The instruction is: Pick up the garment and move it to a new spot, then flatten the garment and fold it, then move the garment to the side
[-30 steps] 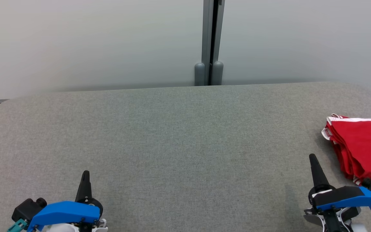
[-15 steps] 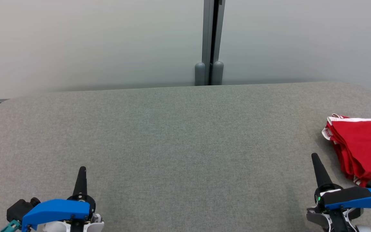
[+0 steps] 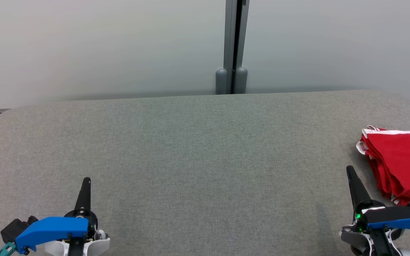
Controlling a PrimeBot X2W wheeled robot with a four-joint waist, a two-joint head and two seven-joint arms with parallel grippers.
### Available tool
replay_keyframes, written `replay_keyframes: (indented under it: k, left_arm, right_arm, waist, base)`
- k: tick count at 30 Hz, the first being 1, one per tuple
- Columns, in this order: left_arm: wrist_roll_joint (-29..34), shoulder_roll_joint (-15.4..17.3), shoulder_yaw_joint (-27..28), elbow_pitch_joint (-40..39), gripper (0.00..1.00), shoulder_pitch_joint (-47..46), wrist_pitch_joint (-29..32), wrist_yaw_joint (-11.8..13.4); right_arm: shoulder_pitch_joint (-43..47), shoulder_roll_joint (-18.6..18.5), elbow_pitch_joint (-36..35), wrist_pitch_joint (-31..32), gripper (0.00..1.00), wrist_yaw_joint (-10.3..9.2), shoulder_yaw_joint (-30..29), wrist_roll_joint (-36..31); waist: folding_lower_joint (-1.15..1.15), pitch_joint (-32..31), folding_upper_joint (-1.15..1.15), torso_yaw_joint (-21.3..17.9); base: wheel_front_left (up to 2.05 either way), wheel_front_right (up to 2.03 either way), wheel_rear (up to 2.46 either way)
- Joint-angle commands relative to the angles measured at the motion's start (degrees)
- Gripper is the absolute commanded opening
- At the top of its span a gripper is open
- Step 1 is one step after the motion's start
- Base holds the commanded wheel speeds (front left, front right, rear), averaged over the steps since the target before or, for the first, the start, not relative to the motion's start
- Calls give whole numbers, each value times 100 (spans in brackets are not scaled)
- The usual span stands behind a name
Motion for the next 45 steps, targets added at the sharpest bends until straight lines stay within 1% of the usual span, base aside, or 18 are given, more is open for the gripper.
replay_keyframes:
  k: [1, 38, 45]
  left_arm:
    - [-140, -2, 39, -72, 0, -103, 39, -46]
    - [-1538, -3, 388, -275, 0, -165, 449, -277]
    - [-1514, -3, 385, -271, 0, -164, 449, -262]
  right_arm:
    - [64, -45, -80, 42, 0, 2, -22, 159]
    - [200, -53, -421, 451, 0, 2, -143, 1717]
    - [197, -53, -418, 449, 0, 2, -140, 1693]
  waist:
    - [0, 0, -1, 1]
    - [0, 9, 0, 19]
    - [0, 9, 0, 19]
  base:
    - [0, 0, 0]
    - [0, 0, 0]
    - [0, 0, 0]
